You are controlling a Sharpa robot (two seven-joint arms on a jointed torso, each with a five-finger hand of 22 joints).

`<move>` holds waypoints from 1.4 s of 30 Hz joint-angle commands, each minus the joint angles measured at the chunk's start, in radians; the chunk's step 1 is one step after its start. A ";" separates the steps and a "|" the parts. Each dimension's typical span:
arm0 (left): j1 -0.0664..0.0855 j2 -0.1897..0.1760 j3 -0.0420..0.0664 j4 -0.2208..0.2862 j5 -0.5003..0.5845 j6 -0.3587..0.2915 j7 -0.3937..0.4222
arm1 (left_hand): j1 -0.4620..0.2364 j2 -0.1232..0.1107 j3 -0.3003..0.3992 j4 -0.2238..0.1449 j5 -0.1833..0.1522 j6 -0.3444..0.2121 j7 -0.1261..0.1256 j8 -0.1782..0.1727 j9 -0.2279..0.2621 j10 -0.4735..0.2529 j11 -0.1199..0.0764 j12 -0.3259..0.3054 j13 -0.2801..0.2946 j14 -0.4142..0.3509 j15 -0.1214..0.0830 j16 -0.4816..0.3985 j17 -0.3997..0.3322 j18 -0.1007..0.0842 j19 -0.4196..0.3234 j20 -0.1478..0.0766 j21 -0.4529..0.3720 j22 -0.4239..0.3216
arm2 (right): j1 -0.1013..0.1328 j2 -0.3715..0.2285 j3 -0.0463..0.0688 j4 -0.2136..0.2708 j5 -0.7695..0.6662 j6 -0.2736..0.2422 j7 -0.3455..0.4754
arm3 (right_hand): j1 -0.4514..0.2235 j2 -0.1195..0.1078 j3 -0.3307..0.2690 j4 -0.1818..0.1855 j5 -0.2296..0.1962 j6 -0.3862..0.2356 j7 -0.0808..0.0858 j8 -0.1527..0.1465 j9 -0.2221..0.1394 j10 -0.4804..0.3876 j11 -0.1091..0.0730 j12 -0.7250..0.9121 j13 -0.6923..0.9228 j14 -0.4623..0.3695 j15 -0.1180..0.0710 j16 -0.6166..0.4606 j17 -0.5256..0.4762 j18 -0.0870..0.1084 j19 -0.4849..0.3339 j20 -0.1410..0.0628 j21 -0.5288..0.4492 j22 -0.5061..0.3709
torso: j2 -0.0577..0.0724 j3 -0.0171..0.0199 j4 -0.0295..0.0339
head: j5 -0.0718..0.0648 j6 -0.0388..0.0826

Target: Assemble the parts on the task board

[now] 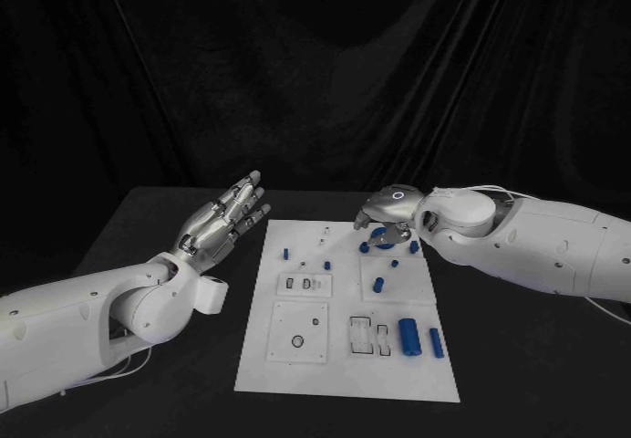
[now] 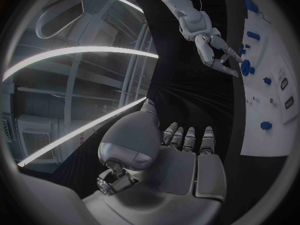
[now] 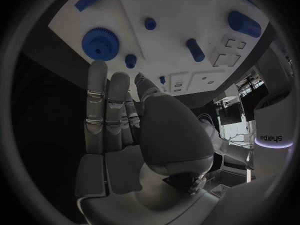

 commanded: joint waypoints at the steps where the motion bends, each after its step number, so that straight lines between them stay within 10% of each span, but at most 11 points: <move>1: 0.003 0.002 0.001 0.001 -0.003 0.022 0.064 | 0.010 0.001 0.007 -0.001 0.006 0.002 0.006 0.006 0.001 -0.002 0.006 -0.003 -0.001 0.000 0.007 -0.004 -0.001 0.016 -0.001 0.005 -0.006 -0.002 | -0.010 0.003 0.001 -0.007 -0.017 -0.010 0.002 | -0.002 -0.007 0.004 0.000 0.006 0.007 -0.003 -0.002 0.000 0.009 -0.001 -0.006 0.001 0.001 0.003 0.007 0.004 0.009 -0.007 0.002 0.006 0.003 | 0.005 -0.0017 0.0046 | 0.000 0.001; 16: 0.003 0.007 0.001 -0.008 -0.003 0.035 0.061 | 0.016 0.002 0.011 -0.001 0.027 0.006 0.011 0.006 0.001 -0.002 0.011 -0.003 -0.001 0.000 0.012 -0.004 -0.001 0.016 -0.001 0.008 -0.006 -0.002 | -0.028 0.007 0.001 -0.028 -0.017 -0.002 0.009 | -0.027 -0.010 0.023 -0.001 0.054 0.017 -0.027 -0.006 0.001 0.024 0.004 -0.019 0.000 -0.004 0.006 0.050 0.044 0.010 -0.025 0.006 0.035 0.038 | 0.002 -0.0052 0.0058 | -0.002 -0.001; 42: 0.003 0.015 0.001 -0.023 -0.003 0.058 0.051 | 0.059 0.002 0.037 -0.001 0.148 0.010 0.021 0.007 0.002 -0.002 0.024 -0.003 -0.001 0.000 0.022 -0.004 -0.001 0.017 -0.001 0.021 -0.006 -0.002 | -0.090 0.051 0.001 -0.139 -0.011 -0.201 0.081 | 0.009 0.018 0.158 -0.024 0.082 0.178 -0.021 0.051 0.048 0.121 -0.006 -0.026 -0.002 -0.010 0.000 0.103 0.096 0.009 -0.058 0.003 0.094 0.119 | -0.001 -0.0084 0.0074 | 0.002 -0.009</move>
